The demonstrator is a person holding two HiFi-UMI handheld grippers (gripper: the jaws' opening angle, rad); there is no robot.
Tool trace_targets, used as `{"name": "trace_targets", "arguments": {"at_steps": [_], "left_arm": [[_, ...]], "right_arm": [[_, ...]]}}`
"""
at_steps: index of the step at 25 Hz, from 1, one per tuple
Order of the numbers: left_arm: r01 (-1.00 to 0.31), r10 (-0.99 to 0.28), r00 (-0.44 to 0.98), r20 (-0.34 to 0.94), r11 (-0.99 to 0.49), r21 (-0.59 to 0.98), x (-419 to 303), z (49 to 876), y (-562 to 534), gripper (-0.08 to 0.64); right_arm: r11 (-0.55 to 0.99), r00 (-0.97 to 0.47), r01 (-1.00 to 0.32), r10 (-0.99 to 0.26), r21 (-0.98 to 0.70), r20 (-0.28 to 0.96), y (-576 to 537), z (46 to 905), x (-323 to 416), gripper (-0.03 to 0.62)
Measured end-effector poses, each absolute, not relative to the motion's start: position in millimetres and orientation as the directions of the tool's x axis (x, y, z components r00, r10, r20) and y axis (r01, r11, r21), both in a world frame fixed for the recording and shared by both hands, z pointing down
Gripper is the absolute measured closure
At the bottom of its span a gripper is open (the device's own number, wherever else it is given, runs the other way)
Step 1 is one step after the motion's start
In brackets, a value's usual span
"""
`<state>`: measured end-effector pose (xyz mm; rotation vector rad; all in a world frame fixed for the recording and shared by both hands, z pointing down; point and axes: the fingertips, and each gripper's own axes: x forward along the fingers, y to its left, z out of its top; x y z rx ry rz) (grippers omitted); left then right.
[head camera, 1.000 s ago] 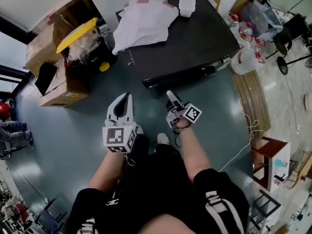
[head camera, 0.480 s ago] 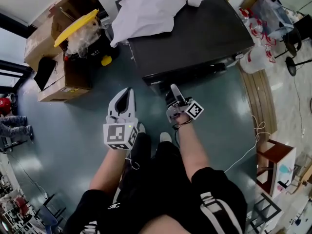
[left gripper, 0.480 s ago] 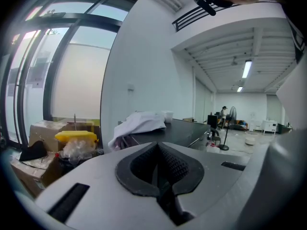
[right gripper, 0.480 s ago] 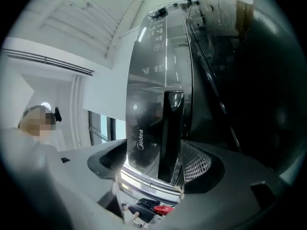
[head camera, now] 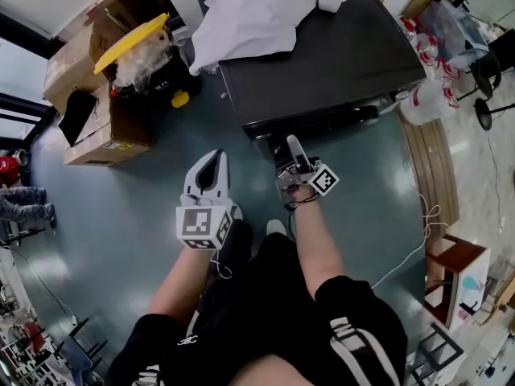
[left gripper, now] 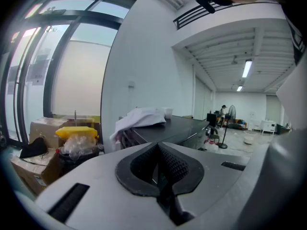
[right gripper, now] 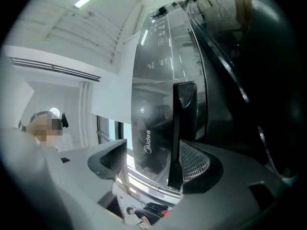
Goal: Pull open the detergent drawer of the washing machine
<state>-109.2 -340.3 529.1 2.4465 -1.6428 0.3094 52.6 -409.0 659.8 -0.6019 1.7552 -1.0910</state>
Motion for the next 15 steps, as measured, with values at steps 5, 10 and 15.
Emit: {"name": "trace_targets", "arguments": {"at_steps": [5, 10, 15], "left_arm": [[-0.927, -0.892, 0.369, 0.262, -0.374, 0.031, -116, 527, -340, 0.558], [-0.928, -0.891, 0.368, 0.266, -0.372, 0.039, -121, 529, -338, 0.558], [-0.929, -0.887, 0.36, 0.29, -0.368, 0.03, -127, 531, -338, 0.557]], "right_arm": [[0.515, -0.438, 0.073, -0.753, -0.854, -0.491, -418, 647, 45, 0.256], [0.465, -0.439, 0.03, -0.789, -0.885, -0.43, -424, 650, 43, 0.291], [0.423, -0.43, 0.018, -0.815, -0.906, -0.389, -431, 659, 43, 0.352]]}}
